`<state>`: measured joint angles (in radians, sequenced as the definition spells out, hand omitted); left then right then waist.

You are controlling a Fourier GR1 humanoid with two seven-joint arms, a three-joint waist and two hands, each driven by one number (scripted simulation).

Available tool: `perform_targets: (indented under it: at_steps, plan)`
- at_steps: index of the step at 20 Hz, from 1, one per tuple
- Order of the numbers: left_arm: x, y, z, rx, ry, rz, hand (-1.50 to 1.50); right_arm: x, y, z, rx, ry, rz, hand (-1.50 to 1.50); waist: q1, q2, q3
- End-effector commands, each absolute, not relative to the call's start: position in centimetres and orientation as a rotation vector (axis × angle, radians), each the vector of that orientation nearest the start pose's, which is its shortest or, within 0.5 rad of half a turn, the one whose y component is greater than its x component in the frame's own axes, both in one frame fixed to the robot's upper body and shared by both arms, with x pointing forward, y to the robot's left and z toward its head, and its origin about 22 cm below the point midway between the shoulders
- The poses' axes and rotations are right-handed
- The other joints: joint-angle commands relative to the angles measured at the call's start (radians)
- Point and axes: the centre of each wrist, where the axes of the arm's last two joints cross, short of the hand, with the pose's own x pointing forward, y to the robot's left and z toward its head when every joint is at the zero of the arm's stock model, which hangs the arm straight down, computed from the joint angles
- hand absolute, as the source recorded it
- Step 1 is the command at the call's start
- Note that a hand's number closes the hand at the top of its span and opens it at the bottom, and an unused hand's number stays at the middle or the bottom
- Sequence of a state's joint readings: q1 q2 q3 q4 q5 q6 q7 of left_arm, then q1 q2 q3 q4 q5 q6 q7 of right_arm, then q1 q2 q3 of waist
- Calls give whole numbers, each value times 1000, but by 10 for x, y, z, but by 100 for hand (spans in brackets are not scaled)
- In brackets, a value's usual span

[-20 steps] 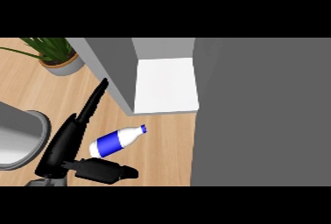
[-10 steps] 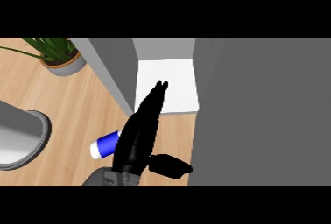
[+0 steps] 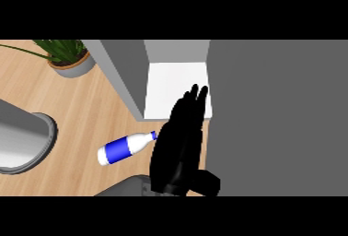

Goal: Pick up the bottled water, place it into the cabinet and close the cabinet

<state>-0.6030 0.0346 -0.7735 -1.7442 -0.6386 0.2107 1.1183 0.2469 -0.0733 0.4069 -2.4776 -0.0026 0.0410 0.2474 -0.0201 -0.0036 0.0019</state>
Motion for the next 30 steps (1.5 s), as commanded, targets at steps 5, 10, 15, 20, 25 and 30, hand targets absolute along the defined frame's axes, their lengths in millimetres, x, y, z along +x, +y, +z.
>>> perform_targets:
  at_steps: [5,10,15,20,25,30]
  plan:
    - [211,-1,179,478,-1389,-686,-150,93,-184,185,315,-1992,215,-150,2,-4,-3]
    - [219,-2,153,487,-1356,-685,-150,99,-179,180,285,-2007,201,-150,3,-1,-3]
    - [215,6,151,492,-1346,-720,-150,108,-166,169,285,-1994,189,-150,12,-1,-2]
    - [247,26,135,544,-1325,-714,-150,101,-181,178,294,-1995,200,-150,12,2,-2]
    - [255,25,111,579,-1290,-727,-150,89,-178,179,293,-1979,218,-150,3,0,-2]
    - [255,52,100,566,-1270,-716,-150,88,-170,179,278,-2003,207,-150,7,-1,-3]
